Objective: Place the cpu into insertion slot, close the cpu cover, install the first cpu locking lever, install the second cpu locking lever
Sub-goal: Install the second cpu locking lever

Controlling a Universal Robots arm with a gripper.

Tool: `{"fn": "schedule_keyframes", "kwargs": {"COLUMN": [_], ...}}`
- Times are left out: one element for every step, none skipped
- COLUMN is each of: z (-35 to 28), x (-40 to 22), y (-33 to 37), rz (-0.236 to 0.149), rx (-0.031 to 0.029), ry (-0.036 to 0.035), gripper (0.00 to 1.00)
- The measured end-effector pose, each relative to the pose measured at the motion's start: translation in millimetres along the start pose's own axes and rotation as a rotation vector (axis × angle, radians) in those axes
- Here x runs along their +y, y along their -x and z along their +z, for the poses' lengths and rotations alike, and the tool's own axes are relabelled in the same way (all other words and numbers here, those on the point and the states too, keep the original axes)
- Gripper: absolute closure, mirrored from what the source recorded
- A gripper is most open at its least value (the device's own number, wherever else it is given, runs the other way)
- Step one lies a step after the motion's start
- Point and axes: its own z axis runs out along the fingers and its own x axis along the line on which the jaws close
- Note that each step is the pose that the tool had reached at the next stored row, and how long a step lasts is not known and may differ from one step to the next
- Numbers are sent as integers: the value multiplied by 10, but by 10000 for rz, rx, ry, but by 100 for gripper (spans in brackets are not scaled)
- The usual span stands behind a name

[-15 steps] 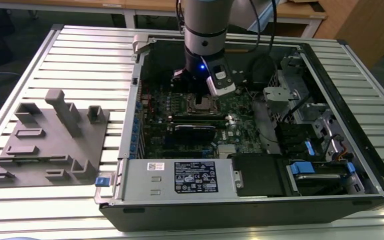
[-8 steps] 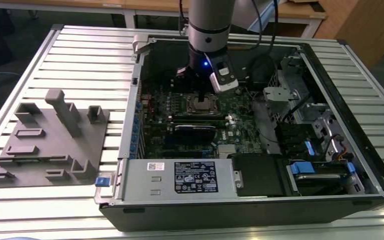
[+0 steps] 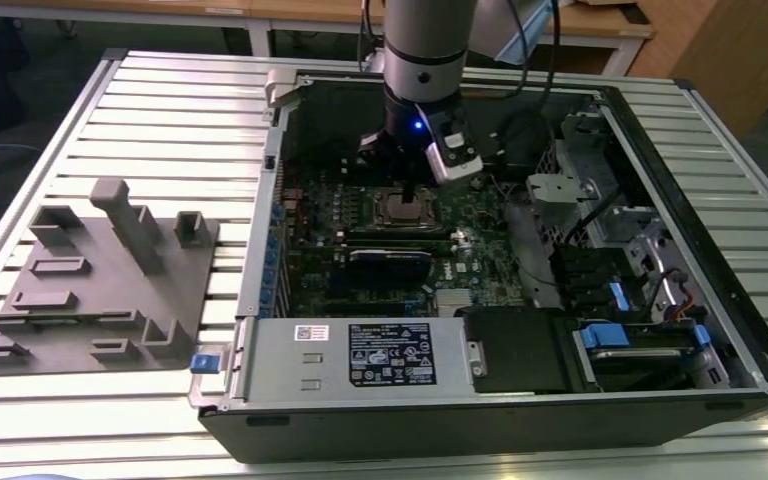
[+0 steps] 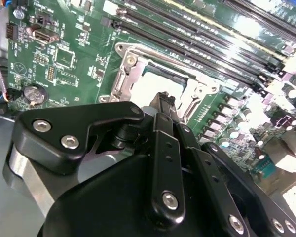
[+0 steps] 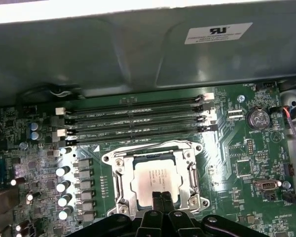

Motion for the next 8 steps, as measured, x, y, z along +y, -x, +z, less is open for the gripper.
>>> {"fn": "schedule_keyframes", "kwargs": {"z": [2, 3, 3, 3, 3, 3, 3, 3], "x": [6, 8, 8, 8, 11, 13, 13, 13], "y": [6, 8, 8, 8, 9, 9, 9, 9], "rz": [1, 1, 2, 2, 1, 1, 1, 1], "rx": [0, -1, 0, -1, 0, 0, 0, 0], "ry": [0, 1, 1, 1, 0, 0, 0, 0], "gripper": [89, 89, 89, 89, 89, 89, 89, 89]}}
